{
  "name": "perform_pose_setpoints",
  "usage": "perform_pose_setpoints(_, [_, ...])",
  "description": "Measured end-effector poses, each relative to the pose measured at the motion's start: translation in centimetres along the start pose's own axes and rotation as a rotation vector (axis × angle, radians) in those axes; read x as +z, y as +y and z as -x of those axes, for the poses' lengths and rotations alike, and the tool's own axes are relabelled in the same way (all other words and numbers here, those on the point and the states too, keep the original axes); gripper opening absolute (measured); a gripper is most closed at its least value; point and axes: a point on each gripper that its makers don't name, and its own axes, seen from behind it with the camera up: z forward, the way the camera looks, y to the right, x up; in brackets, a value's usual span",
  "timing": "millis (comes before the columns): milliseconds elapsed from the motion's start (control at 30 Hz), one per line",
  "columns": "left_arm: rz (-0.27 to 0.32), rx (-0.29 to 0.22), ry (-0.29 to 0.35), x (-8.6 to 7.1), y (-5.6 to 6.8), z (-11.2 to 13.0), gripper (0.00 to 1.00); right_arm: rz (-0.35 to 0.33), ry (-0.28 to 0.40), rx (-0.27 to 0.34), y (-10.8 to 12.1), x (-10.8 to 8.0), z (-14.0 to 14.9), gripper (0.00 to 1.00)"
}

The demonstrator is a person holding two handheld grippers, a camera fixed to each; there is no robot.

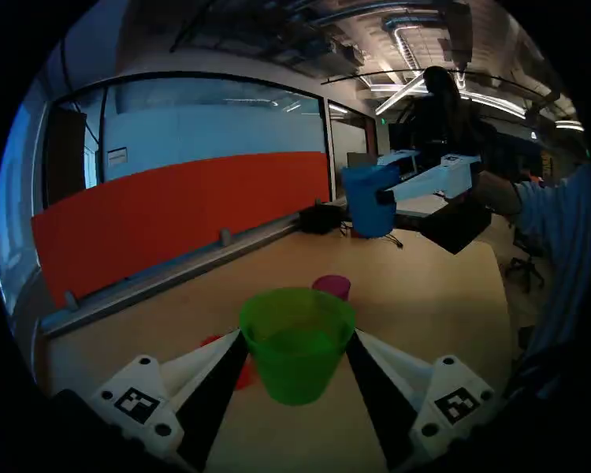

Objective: Pour water

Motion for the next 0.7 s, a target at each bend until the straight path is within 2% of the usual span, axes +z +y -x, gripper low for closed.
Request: perform_pose_setpoints(700, [0.018, -0.012, -0.138, 1.3, 0.0, 5.3, 0.85, -0.053, -0.146, 0.007, -1.0, 2.0, 7.1, 0.90])
